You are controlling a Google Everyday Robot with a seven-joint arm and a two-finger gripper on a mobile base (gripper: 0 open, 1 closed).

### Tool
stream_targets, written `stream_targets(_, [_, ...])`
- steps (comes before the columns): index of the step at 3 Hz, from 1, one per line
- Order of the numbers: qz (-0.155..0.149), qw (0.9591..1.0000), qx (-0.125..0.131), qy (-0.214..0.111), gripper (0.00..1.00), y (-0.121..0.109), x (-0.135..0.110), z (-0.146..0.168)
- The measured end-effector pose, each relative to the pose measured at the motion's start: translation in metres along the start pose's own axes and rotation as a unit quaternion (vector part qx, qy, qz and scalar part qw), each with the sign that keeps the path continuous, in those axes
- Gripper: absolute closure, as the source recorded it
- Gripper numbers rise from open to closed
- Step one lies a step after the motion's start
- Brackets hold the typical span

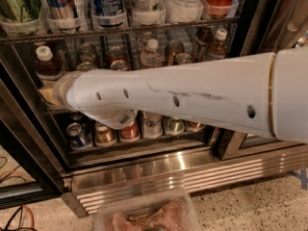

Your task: Pick blue water bottle from middle shelf of fridge

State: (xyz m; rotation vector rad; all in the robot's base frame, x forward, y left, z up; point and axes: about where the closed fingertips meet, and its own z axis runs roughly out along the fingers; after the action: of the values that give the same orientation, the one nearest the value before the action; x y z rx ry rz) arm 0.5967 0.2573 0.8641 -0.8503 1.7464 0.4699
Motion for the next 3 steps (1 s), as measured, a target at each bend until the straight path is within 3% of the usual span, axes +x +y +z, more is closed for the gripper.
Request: stream_targets(3, [0.014, 0.9998, -0.016, -0.008, 1.0, 0.0075, -0.0095, -0.0157])
